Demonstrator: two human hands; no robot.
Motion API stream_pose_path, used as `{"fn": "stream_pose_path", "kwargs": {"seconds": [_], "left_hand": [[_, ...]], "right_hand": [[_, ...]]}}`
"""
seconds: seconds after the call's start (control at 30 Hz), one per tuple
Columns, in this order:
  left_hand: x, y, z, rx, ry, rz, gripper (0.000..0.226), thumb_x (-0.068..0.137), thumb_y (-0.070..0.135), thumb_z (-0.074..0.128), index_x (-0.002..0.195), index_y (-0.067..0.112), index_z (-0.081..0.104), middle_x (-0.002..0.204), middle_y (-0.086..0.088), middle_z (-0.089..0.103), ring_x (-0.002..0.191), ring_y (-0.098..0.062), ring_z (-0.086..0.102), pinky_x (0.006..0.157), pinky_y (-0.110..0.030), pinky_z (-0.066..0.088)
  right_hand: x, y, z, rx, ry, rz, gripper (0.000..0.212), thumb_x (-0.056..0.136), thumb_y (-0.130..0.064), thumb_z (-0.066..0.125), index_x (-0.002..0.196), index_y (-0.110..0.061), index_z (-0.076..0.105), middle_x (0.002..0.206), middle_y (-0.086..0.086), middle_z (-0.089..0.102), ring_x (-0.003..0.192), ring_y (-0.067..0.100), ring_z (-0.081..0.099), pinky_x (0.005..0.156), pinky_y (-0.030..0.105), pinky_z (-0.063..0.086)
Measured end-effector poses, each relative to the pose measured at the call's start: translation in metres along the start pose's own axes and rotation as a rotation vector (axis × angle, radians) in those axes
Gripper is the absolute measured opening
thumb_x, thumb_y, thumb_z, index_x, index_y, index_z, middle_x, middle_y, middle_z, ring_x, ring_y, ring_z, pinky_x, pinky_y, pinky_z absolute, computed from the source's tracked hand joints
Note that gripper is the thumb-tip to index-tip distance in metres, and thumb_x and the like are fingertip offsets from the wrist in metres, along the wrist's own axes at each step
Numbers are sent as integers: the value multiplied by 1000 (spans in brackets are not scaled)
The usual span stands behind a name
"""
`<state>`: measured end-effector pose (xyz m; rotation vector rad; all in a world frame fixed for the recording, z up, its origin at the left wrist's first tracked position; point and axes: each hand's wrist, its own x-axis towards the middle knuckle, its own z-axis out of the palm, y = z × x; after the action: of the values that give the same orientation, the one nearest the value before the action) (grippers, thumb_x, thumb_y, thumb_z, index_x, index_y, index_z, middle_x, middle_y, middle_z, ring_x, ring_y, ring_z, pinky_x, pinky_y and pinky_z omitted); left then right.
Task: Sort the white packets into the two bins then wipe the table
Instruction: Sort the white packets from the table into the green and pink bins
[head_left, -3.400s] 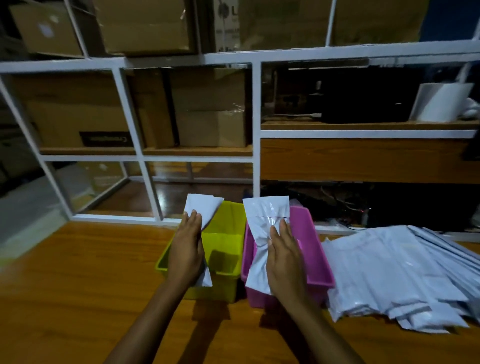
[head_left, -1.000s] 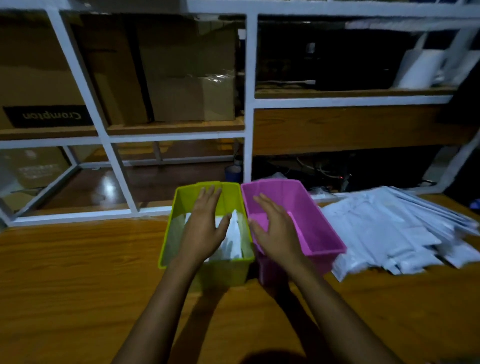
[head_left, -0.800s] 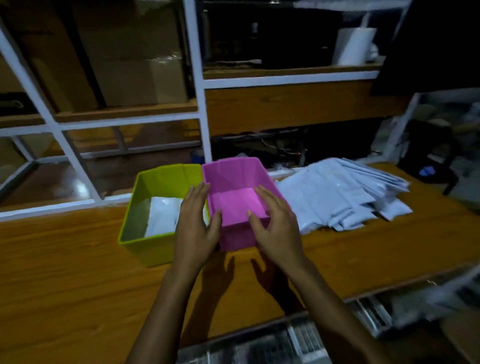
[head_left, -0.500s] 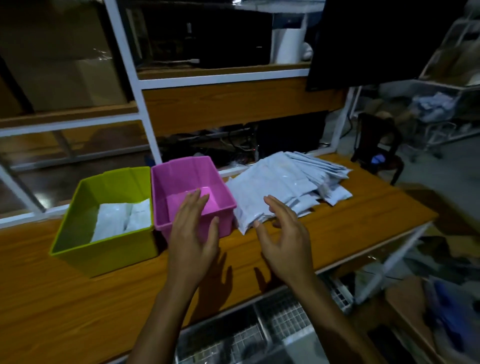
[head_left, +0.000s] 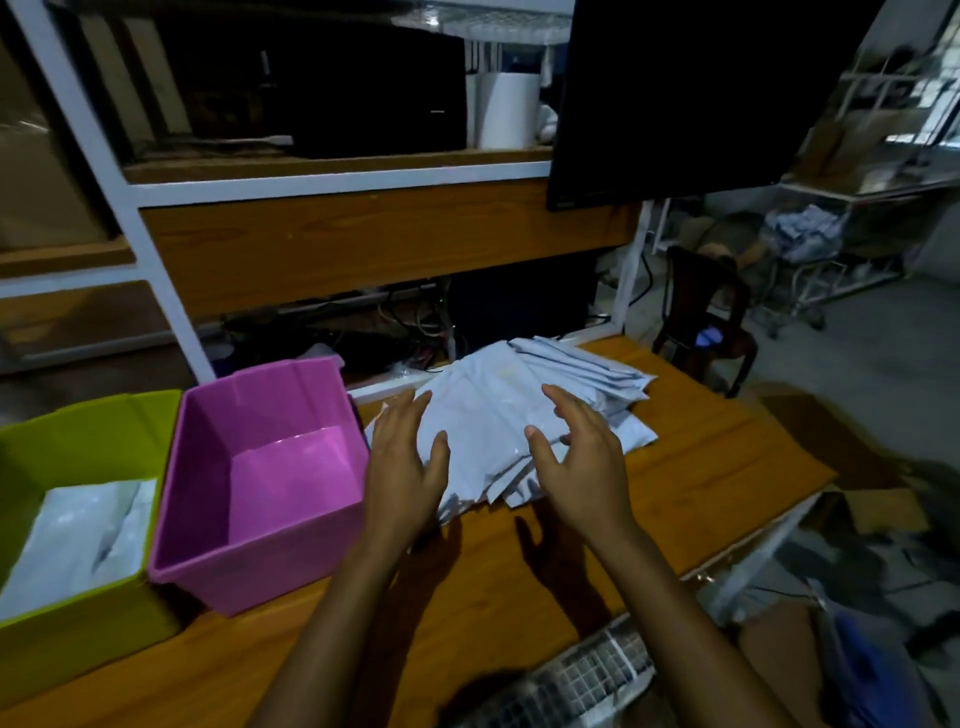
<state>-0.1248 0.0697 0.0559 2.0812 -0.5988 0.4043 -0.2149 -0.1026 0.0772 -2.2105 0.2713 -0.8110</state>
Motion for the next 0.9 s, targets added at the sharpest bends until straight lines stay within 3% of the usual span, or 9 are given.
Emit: {"fn": "stream_pose_path", "kwargs": {"seconds": [0.13,0.33,0.5,0.6,0.73,0.8,0.9], "left_hand": [[42,-21,44,-4,-45,-44,59,90,34,45,144,11,40,150,-8,40,141,-23,32,114,-32,23],[81,-72,103,-20,-105,-179,61,91,39,42,145,11,38,148,-8,43,137,-25,37,114,-44,32],[86,-91,148,-63,-96,-307,52,97,31,48,143,8,41,147,-9,45,135,-24,41,115,-34,28],[87,-98,173,-45,-98,-421,62,97,44,44,148,10,33,154,-11,33,143,-25,29,119,-35,18],[93,-97,192,38,-36,-555,83,81,71,25,152,28,24,161,-5,14,149,-25,9,120,-39,3],[95,-97,197,79,-19,-582,80,82,72,25,151,33,21,161,-4,10,149,-27,7,118,-42,2],[95,-101,207,13,21,-522,60,91,63,28,146,41,18,161,-4,12,149,-23,8,118,-35,0]], "right_hand": [[50,38,12,-76,-64,35,53,90,-41,50,138,-19,49,142,2,51,130,21,45,103,47,45],[106,75,40,-213,-206,28,51,91,-33,50,136,-8,53,143,10,49,134,29,40,110,38,33],[145,110,74,-313,-336,-25,44,97,-19,51,139,-6,48,150,10,42,138,27,36,113,31,27],[162,134,93,-389,-467,-95,49,100,-20,43,146,-6,36,158,13,24,147,25,20,118,31,16],[183,159,110,-577,-650,-185,59,103,-32,37,153,-12,13,162,13,-6,150,28,-5,120,38,0],[188,164,116,-605,-673,-198,63,102,-45,24,154,-15,5,162,11,-10,149,26,-7,120,39,-2],[184,172,125,-577,-679,-230,96,76,-74,-22,154,-21,-3,161,9,-10,150,25,-7,119,39,-7]]}}
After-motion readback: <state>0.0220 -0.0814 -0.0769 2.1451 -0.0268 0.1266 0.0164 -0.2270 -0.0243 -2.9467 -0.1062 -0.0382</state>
